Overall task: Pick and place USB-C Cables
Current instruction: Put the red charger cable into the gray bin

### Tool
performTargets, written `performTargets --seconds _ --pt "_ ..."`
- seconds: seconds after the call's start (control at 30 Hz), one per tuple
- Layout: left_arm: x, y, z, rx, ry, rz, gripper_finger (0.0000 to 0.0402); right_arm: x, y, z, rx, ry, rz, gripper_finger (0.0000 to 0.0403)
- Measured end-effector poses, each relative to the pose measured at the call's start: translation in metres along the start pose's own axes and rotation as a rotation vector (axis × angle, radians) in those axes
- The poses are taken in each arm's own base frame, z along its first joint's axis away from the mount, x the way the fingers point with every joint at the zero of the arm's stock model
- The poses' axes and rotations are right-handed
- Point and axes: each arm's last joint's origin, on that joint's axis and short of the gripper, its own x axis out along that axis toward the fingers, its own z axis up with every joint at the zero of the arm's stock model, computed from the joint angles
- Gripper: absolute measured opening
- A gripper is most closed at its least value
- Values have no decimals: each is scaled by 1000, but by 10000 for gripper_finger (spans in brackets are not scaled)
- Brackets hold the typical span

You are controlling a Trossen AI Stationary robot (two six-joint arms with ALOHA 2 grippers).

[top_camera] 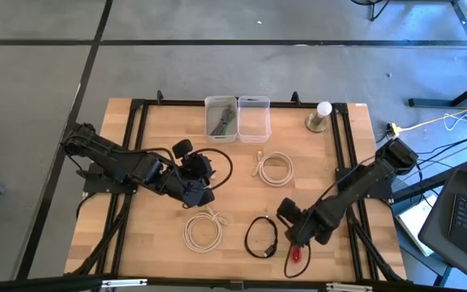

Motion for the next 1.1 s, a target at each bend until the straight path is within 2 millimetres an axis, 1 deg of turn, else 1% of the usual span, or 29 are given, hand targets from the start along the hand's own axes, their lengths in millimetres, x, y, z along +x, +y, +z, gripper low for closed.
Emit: performTargets --seconds 0.17,0.33,0.43,0.53,0.77,1.1 --pt "0 0 0 0 0 0 148 -2 10 7 55 -59 60 195" --pt "0 0 0 1 2 -1 148 -3 19 13 69 -93 57 188" --pt "0 0 0 1 6 -7 148 0 22 18 86 -115 56 184" --pt "0 0 0 2 7 -7 148 8 26 24 86 -111 59 183" --pt "0 0 0 3 8 -7 148 32 34 30 77 -34 94 182" --pt "1 -1 -1 6 11 -7 148 59 36 37 98 13 128 182"
